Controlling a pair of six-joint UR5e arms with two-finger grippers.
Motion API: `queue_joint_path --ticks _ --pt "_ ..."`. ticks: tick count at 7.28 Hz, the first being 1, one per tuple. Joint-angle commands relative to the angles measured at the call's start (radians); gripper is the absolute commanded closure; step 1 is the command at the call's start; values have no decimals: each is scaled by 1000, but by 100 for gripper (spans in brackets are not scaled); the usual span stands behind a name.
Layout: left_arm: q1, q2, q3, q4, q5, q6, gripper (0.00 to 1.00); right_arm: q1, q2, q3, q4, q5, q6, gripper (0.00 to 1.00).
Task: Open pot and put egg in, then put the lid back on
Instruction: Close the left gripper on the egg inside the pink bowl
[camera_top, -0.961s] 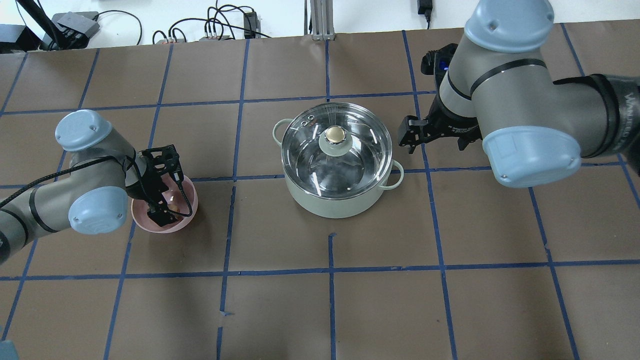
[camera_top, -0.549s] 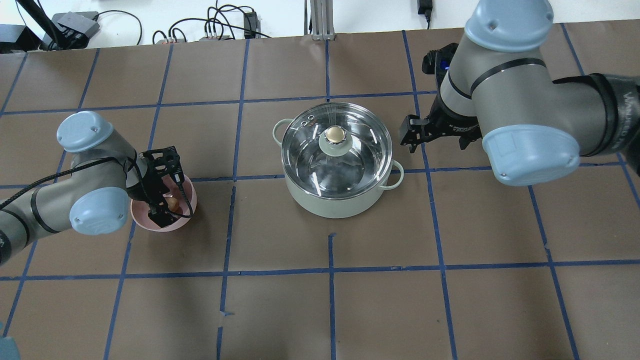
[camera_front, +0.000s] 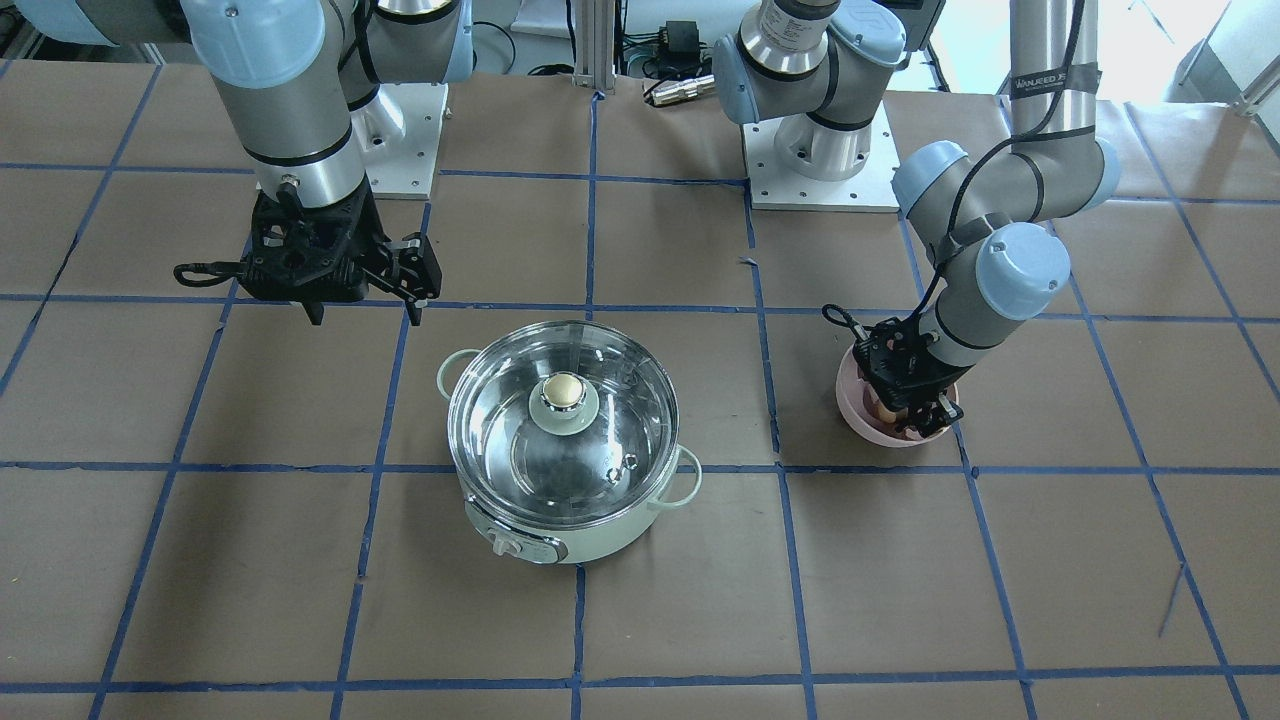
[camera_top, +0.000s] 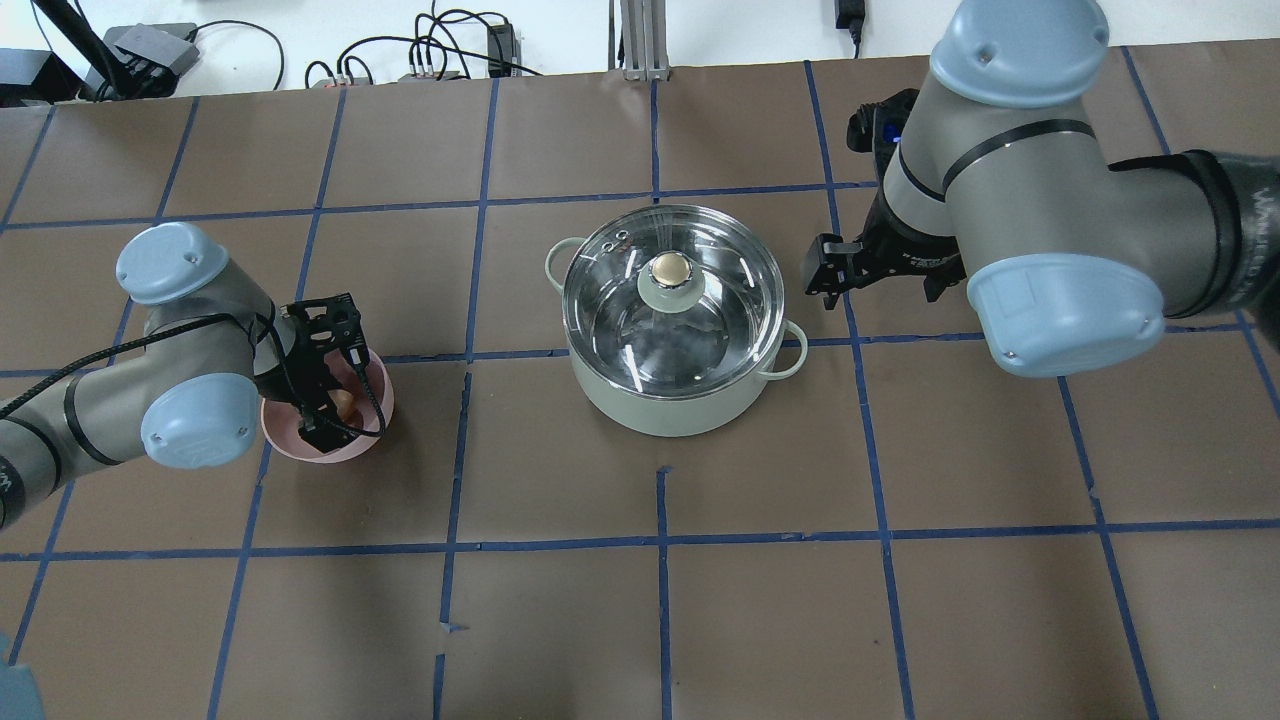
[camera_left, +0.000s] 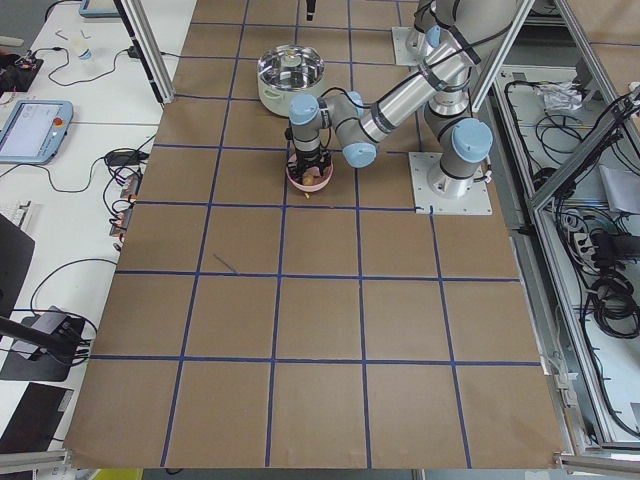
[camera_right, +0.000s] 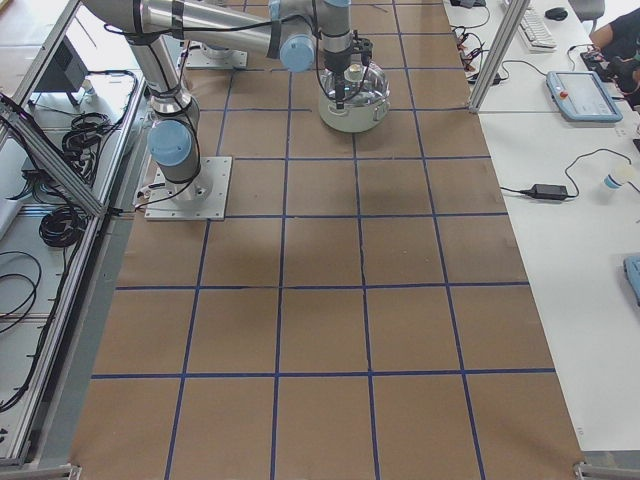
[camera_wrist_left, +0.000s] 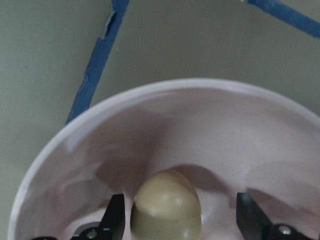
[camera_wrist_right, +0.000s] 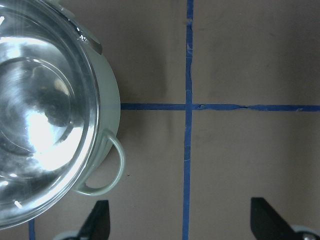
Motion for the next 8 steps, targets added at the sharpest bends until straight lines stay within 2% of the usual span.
queue_joint_path --ticks 1,4,8 --pt "5 -3 -1 -1 4 1 52 1 -2 -2 -2 -2 -2 0" --pt "5 0 -1 -3 4 4 95 3 -2 -2 -2 -2 -5 0" --pt "8 27 23 -50 2 9 99 3 -5 0 1 -4 -10 0"
